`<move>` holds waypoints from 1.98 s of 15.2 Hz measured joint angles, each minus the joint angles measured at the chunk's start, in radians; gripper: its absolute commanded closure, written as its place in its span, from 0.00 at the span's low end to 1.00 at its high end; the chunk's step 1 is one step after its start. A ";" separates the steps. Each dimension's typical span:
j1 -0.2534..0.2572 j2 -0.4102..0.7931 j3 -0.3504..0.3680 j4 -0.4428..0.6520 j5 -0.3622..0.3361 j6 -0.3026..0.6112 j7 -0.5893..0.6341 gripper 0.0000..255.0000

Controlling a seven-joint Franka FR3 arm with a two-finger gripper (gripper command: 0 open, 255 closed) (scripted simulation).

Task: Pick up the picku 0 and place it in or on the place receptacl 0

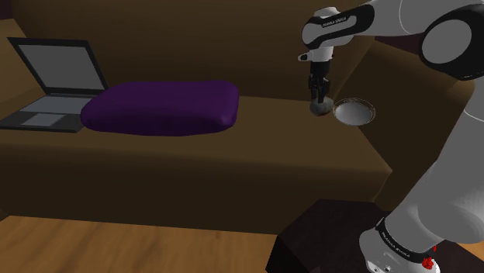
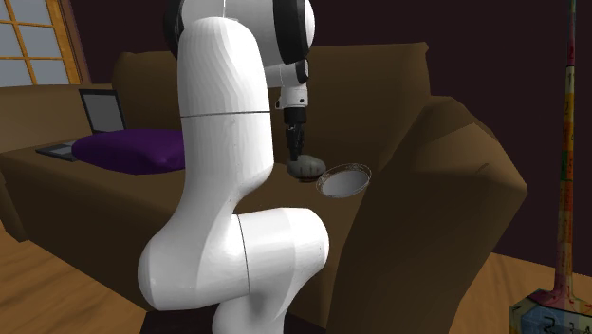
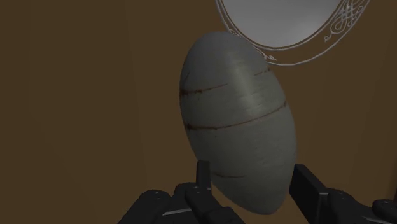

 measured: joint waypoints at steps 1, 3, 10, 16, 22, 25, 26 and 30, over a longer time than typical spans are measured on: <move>0.000 -0.002 0.000 0.002 0.000 -0.001 0.000 1.00; 0.001 -0.004 0.000 0.005 0.000 -0.002 0.001 1.00; 0.000 -0.005 -0.001 0.014 -0.003 -0.012 0.001 1.00; 0.000 -0.010 -0.002 0.072 -0.007 -0.085 0.001 1.00; -0.060 -0.019 -0.025 0.049 0.059 -0.062 -0.155 0.00; -0.152 0.026 -0.048 0.061 0.177 -0.059 -0.389 0.00; -0.186 0.047 -0.054 0.067 0.219 -0.064 -0.471 0.00; -0.232 0.068 -0.056 0.035 0.280 -0.041 -0.603 0.00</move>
